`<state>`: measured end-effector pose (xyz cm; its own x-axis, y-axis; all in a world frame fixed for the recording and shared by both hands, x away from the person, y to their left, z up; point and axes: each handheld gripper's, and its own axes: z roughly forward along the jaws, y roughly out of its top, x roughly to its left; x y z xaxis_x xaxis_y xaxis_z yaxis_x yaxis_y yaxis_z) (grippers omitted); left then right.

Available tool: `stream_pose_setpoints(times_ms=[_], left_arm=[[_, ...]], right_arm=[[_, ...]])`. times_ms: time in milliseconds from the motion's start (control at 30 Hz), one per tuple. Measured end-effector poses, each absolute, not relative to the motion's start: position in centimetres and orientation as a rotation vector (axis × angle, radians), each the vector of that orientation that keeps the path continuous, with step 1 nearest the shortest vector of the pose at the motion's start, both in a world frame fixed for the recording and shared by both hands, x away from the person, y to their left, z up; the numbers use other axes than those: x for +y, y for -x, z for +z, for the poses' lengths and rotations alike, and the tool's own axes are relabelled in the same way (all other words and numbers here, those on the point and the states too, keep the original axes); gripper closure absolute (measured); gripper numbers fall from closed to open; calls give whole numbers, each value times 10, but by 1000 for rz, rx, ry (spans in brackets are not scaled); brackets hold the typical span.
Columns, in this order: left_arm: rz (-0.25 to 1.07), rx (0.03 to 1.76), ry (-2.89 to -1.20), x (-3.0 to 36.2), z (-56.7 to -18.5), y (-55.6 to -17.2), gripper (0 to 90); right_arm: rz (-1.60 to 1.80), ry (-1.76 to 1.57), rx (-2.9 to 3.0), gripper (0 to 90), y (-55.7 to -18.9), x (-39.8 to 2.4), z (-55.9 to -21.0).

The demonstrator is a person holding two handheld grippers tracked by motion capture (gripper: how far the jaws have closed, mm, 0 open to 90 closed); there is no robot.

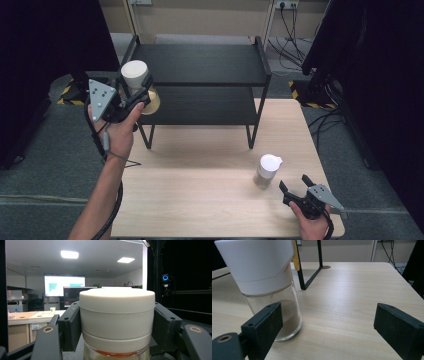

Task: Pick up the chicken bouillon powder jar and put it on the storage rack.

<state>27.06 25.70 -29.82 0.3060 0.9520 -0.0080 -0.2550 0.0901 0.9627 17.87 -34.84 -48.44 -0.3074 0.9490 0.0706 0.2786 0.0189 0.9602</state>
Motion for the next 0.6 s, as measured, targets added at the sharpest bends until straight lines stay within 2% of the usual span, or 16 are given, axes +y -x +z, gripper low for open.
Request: stream_pose_setpoints(times_ms=[600], left_arm=[[1078,808,-1084,252,-276,-275,340]], right_arm=[[1319,-1272,1648,90,-179,-348,-485]])
